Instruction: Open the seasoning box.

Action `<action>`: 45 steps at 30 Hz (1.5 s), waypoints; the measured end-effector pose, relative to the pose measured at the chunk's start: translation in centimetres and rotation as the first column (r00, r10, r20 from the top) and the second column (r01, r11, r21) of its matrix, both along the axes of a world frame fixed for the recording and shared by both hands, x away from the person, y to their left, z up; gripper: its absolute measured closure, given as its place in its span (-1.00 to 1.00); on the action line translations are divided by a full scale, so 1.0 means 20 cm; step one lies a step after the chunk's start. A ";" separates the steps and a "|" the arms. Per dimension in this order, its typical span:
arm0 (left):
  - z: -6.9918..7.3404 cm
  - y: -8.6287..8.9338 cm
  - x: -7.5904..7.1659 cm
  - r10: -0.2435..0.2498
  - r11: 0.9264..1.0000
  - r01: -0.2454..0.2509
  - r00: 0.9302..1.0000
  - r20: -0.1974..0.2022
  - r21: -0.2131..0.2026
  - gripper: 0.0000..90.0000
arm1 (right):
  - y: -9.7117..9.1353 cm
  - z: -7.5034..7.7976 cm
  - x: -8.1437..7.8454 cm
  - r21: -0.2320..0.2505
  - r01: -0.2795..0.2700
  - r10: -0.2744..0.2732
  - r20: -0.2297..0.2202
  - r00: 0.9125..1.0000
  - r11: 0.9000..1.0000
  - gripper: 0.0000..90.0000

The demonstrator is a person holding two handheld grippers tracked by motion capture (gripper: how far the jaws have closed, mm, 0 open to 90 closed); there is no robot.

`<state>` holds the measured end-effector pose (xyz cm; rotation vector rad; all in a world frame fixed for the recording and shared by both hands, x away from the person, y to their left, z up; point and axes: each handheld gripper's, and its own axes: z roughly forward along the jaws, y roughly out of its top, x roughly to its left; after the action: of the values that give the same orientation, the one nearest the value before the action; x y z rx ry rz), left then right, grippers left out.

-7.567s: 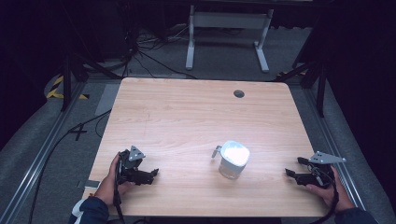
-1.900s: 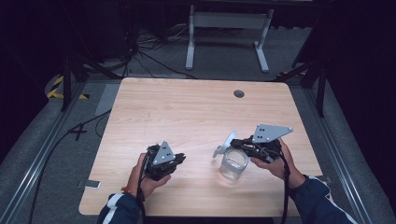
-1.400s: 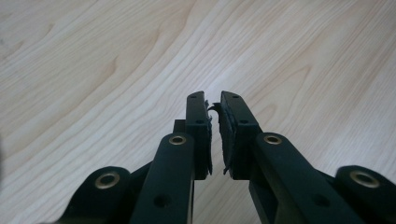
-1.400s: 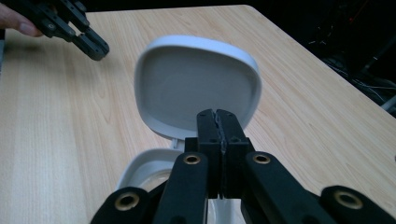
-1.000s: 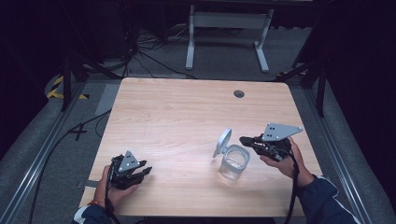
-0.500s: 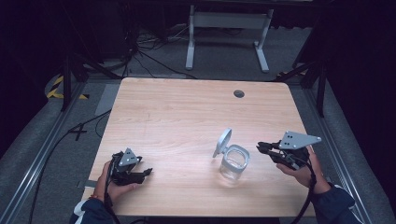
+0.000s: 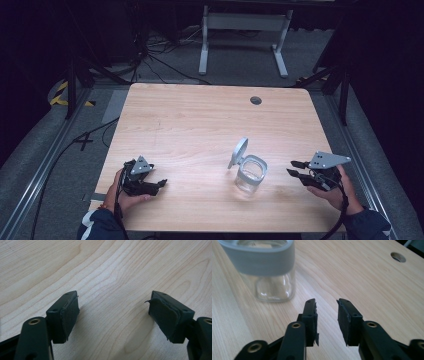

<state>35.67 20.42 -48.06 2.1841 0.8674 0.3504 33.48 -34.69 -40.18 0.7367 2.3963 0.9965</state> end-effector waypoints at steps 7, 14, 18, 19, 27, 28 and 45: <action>0.00 0.00 0.00 0.005 1.000 -0.005 1.000 0.002 0.003 -0.48 | -0.10 -0.09 0.00 0.000 0.034 -0.034 -0.028 0.999 0.999 0.21; 0.00 0.00 0.00 0.003 1.000 -0.003 1.000 -0.004 0.001 -0.50 | -0.17 -0.17 0.00 0.005 0.051 -0.051 -0.065 0.997 0.999 0.08; 0.00 0.00 0.01 0.001 1.000 -0.001 1.000 0.000 0.011 -0.52 | -0.23 -0.24 -0.01 0.025 0.069 -0.066 -0.094 0.993 0.997 -0.05; 0.00 0.00 0.01 0.001 1.000 -0.001 1.000 0.000 0.011 -0.52 | -0.24 -0.26 -0.01 0.032 0.074 -0.071 -0.094 0.993 0.997 -0.08; 0.00 0.00 0.01 0.008 1.000 -0.008 1.000 -0.002 0.012 -0.55 | -0.29 -0.32 -0.01 0.095 0.117 -0.104 -0.131 0.986 0.989 -0.35; 0.00 0.00 0.01 0.009 1.000 -0.009 1.000 -0.003 0.012 -0.55 | -0.29 -0.32 -0.01 0.093 0.117 -0.104 -0.130 0.986 0.989 -0.37; 0.00 -0.02 0.02 0.034 0.999 -0.034 0.999 -0.009 0.020 -0.65 | -0.29 -0.33 0.00 0.084 0.133 -0.121 -0.132 0.984 0.988 -0.50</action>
<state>35.97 20.05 -48.04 2.1928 0.9110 0.3667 33.42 -40.49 -46.69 1.0014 2.3870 1.0423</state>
